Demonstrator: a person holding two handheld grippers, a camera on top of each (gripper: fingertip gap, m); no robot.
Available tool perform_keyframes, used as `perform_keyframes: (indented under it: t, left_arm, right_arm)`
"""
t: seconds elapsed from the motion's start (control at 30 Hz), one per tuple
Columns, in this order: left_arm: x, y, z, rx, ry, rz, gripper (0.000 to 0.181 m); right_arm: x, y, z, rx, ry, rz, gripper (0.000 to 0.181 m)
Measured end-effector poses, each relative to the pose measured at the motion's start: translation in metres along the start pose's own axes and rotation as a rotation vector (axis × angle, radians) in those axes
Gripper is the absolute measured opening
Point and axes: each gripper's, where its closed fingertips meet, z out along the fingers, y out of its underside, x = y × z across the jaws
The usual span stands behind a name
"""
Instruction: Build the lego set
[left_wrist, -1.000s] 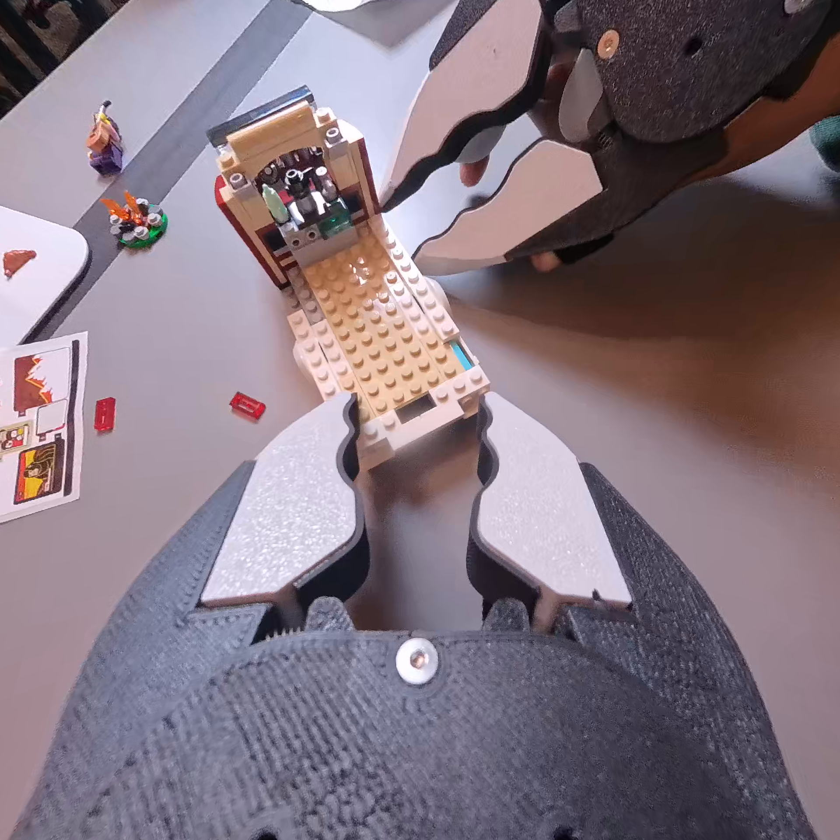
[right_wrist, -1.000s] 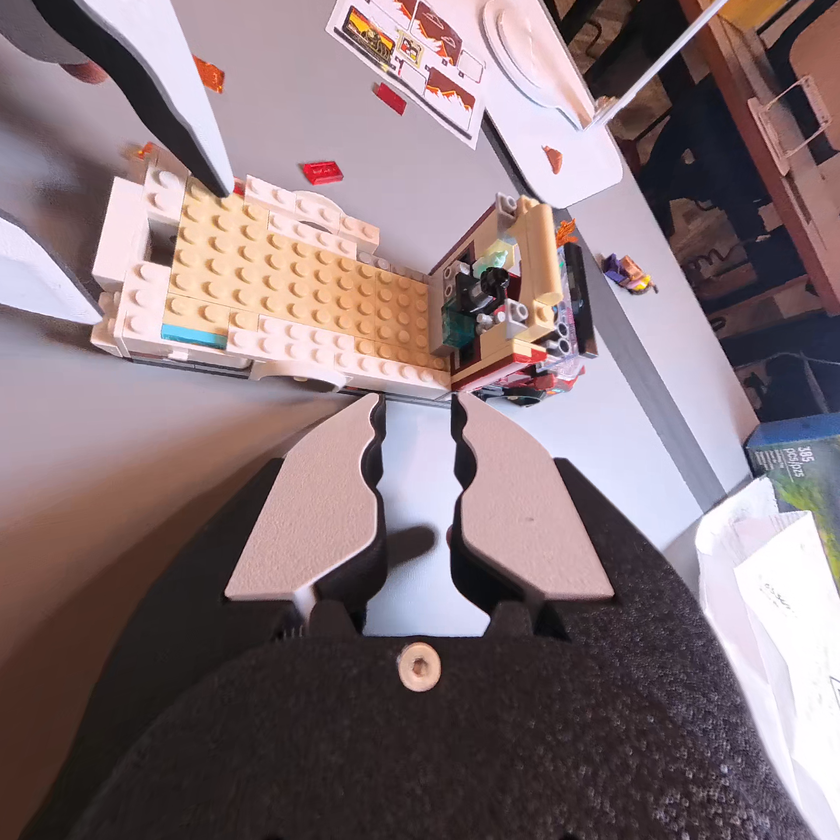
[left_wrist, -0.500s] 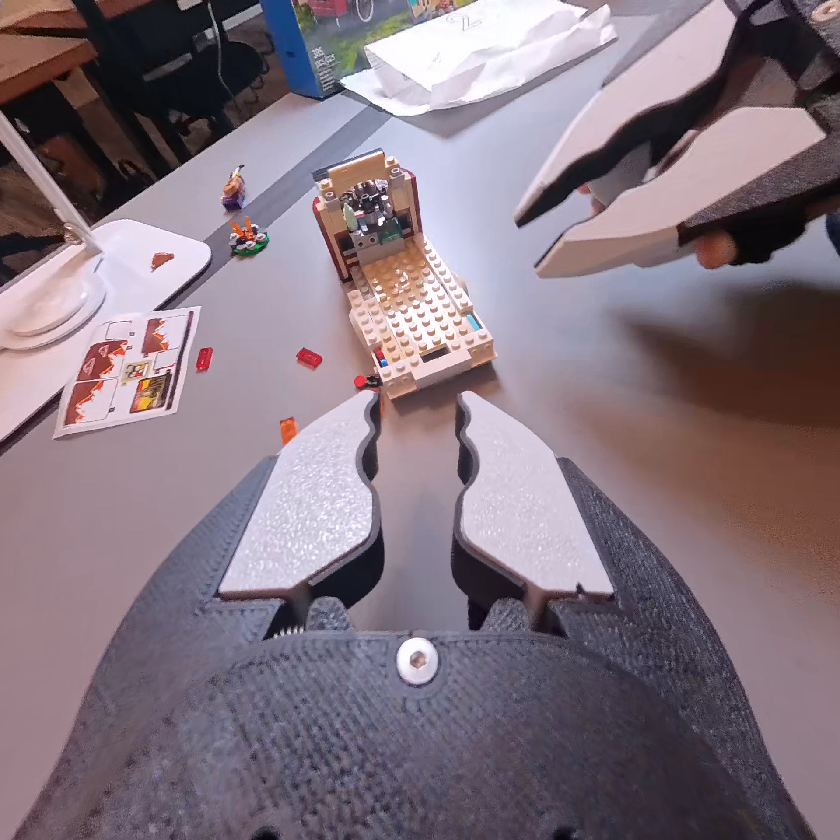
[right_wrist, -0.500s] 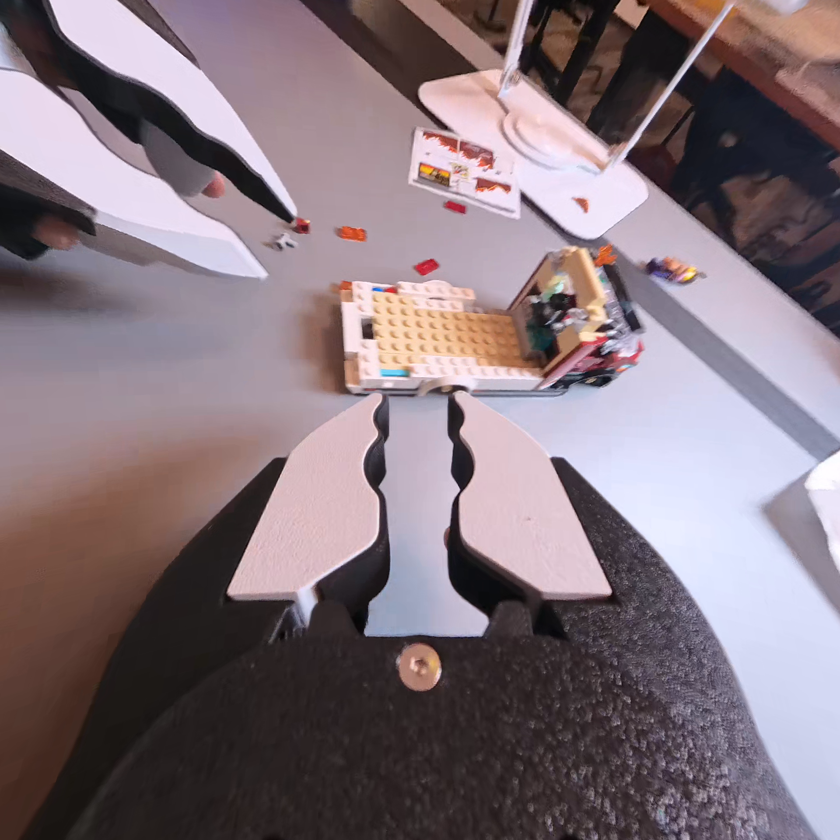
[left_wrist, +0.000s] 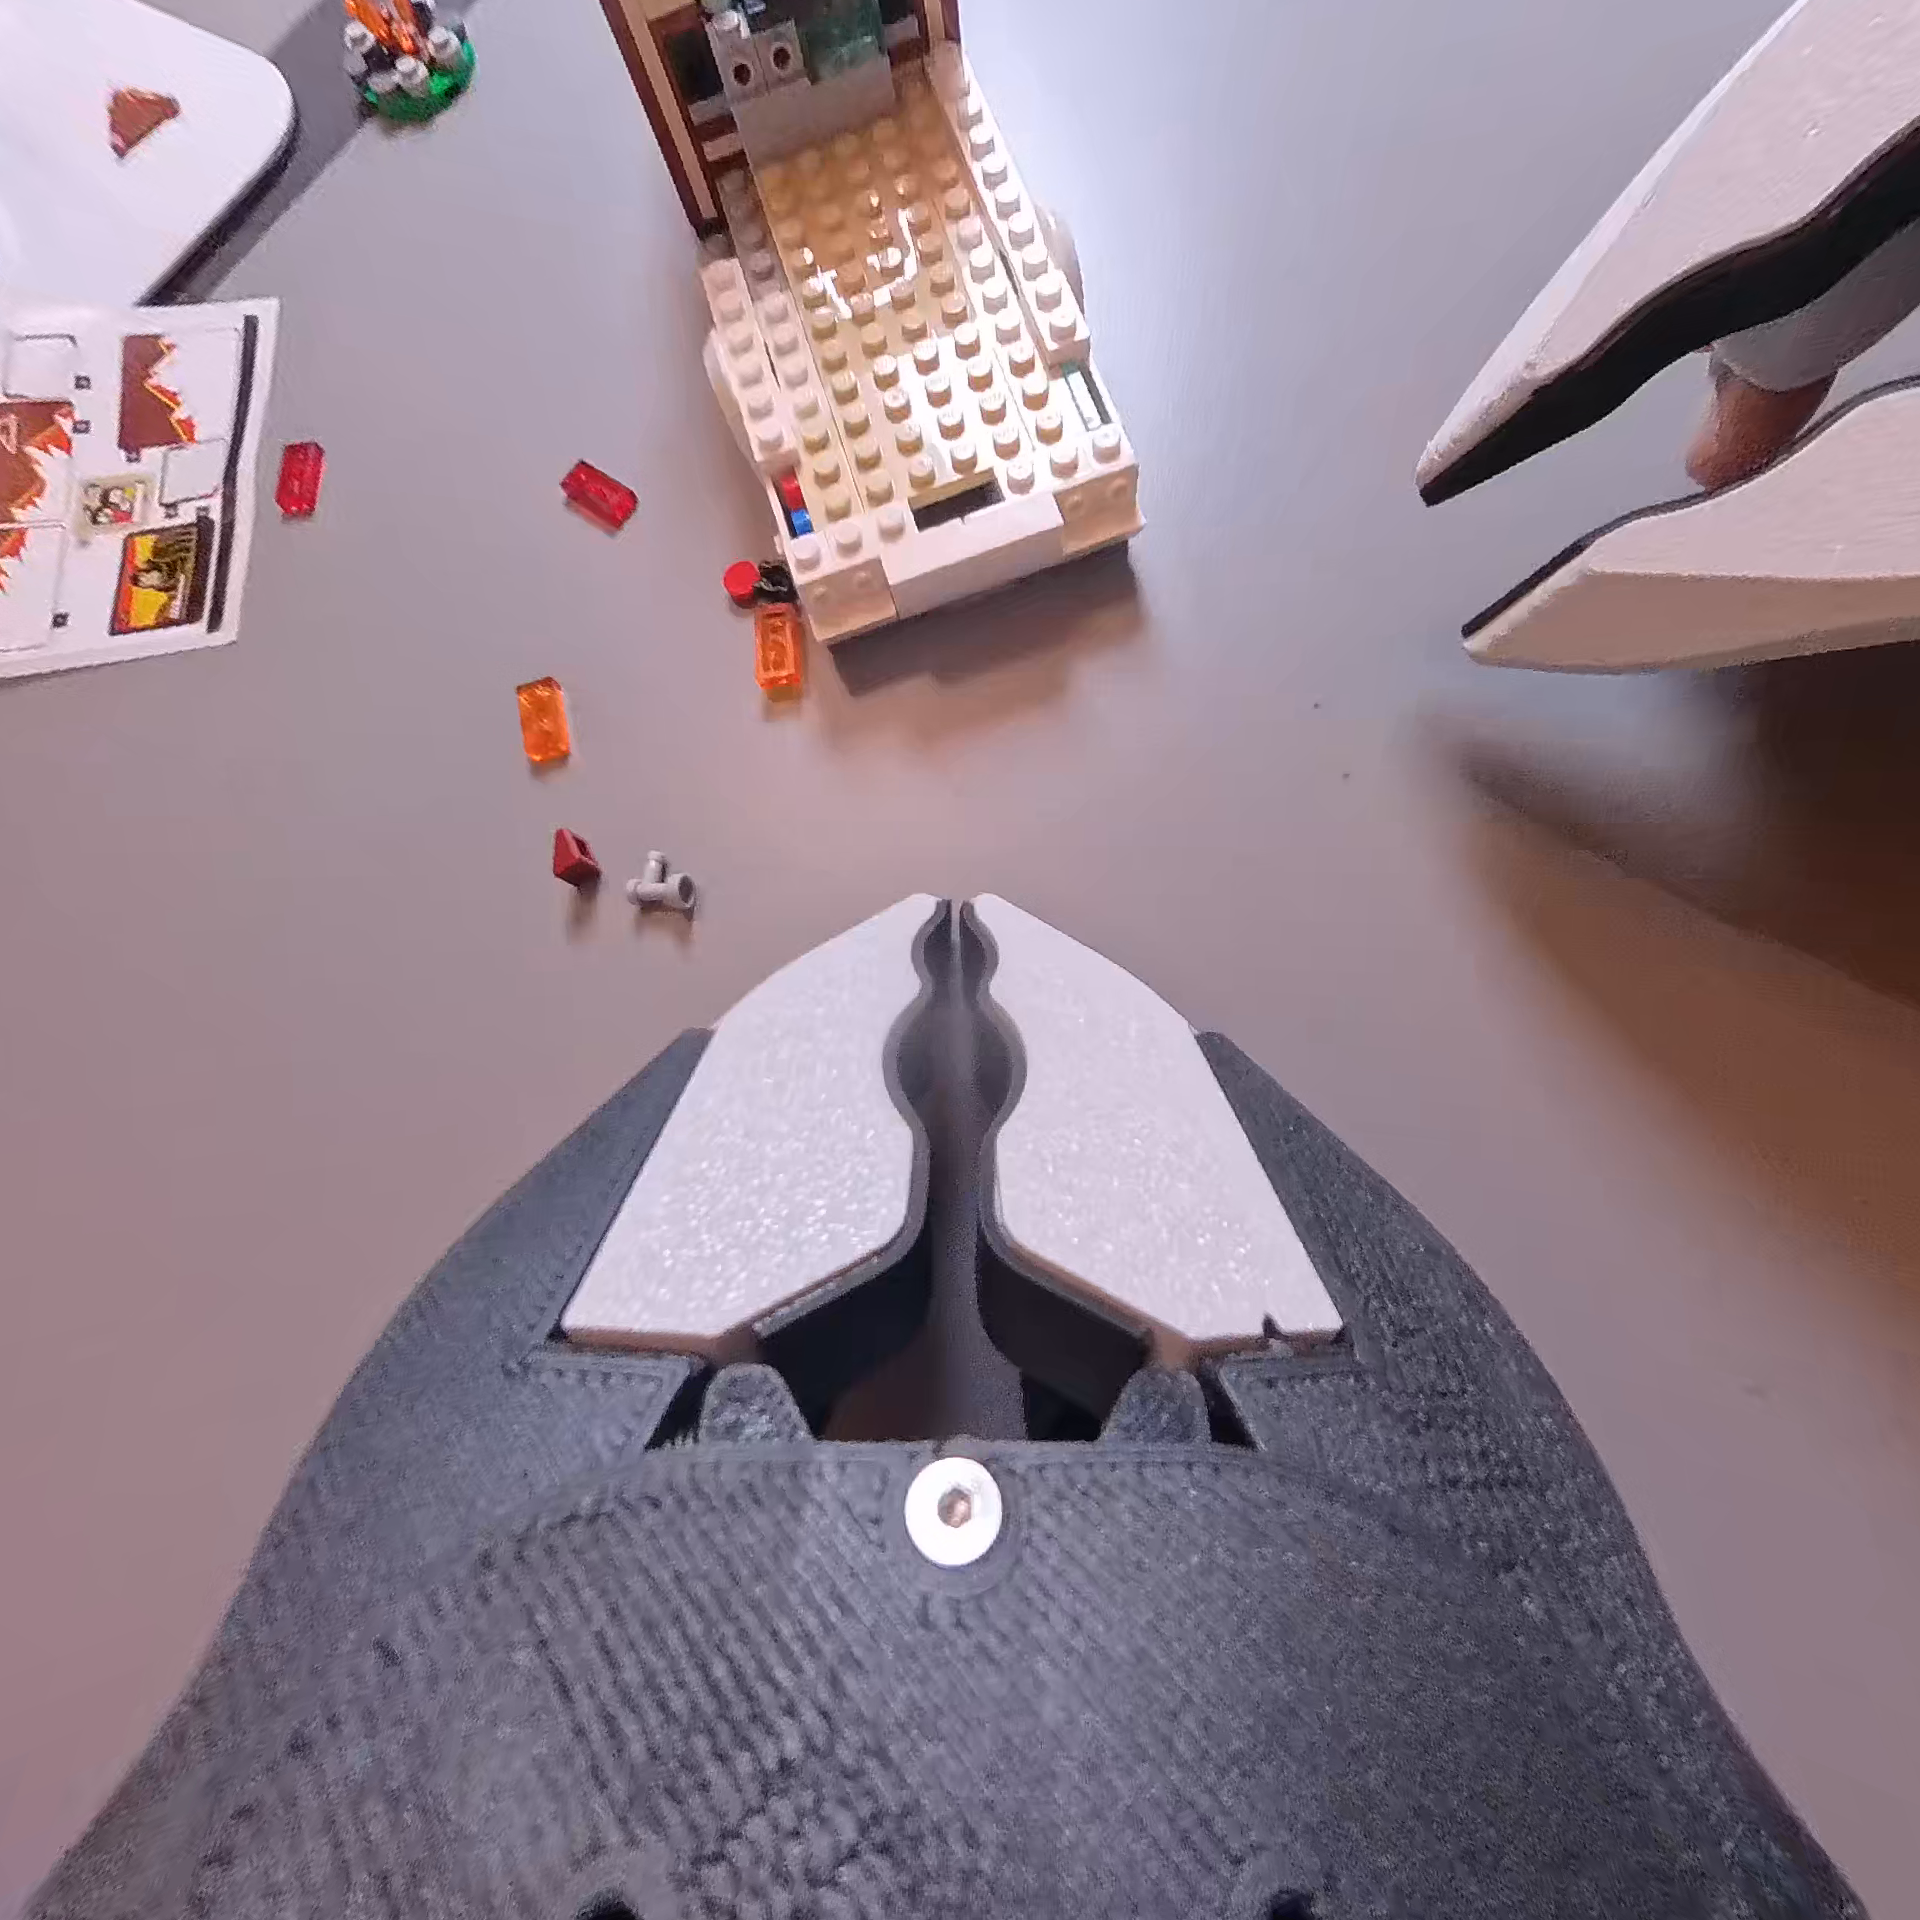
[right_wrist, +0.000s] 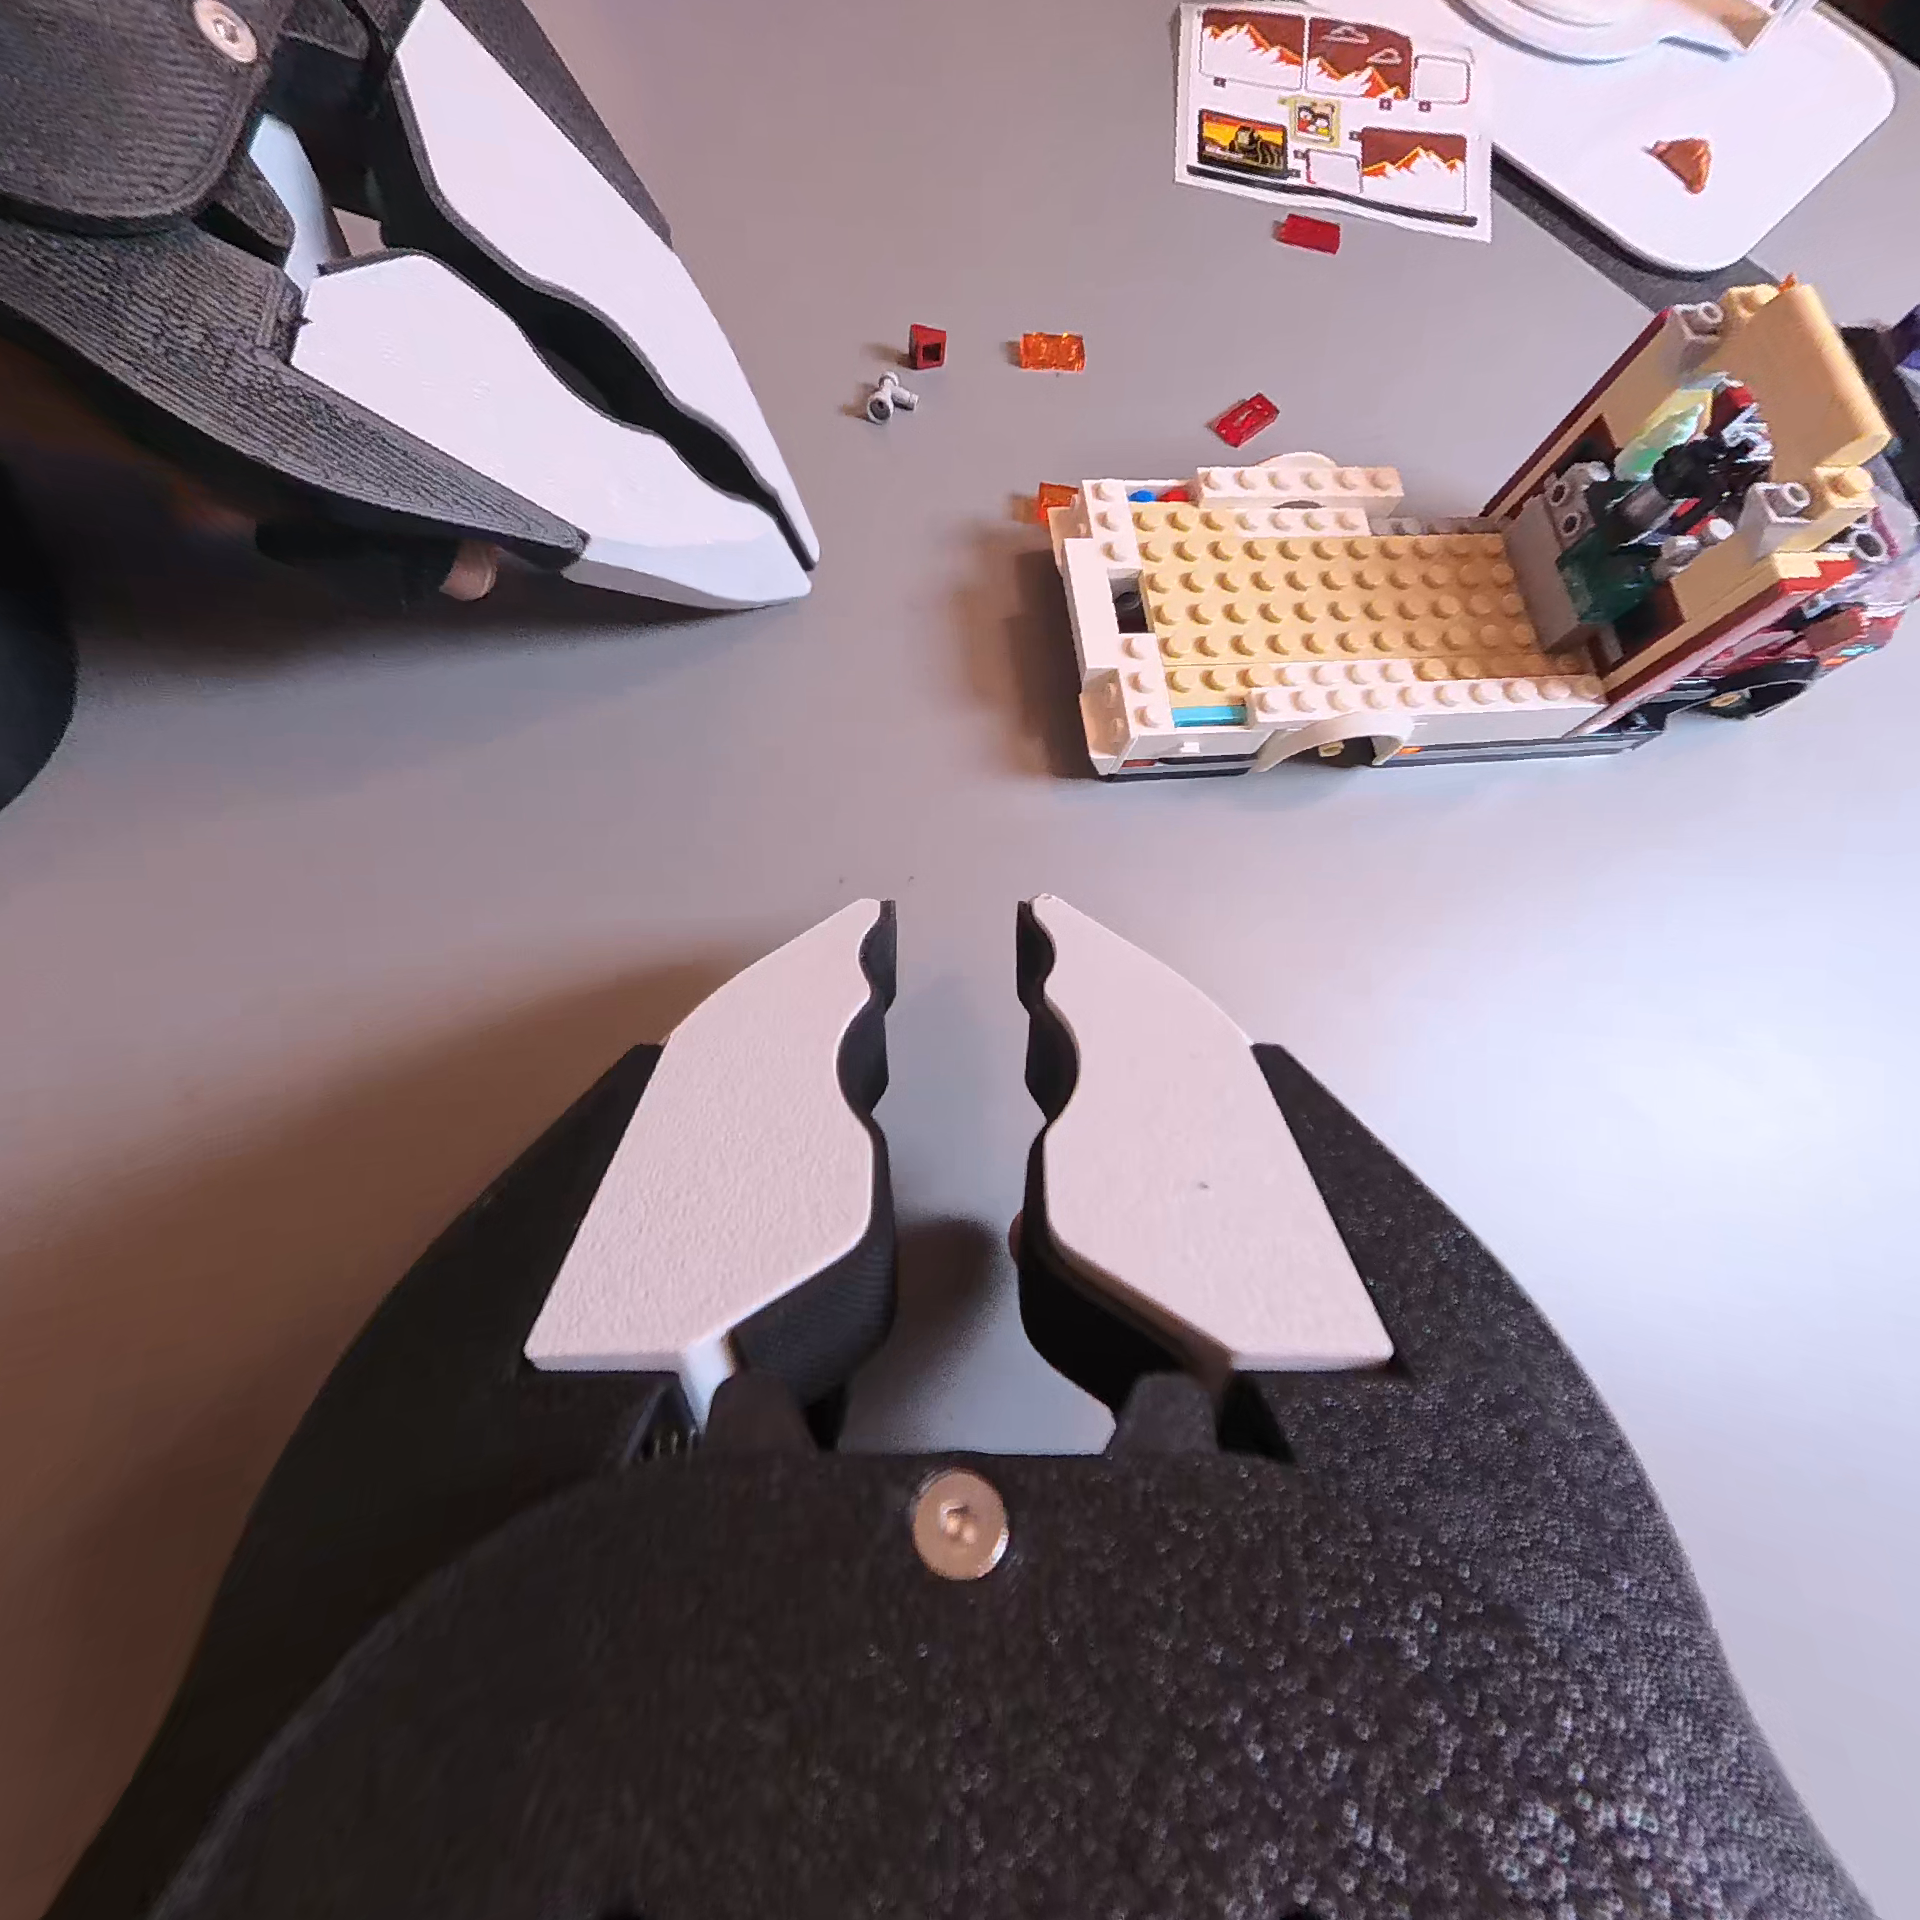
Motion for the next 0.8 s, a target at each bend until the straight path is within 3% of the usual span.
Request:
perform_keyframes:
  t: [0.8]
  left_arm:
    - [-0.0035,-0.0088,-0.0024,0.020,-0.086,0.067,0.000]
  right_arm:
    - [-0.0006,0.0010,0.0037,0.016,-0.026,-0.012,0.023]
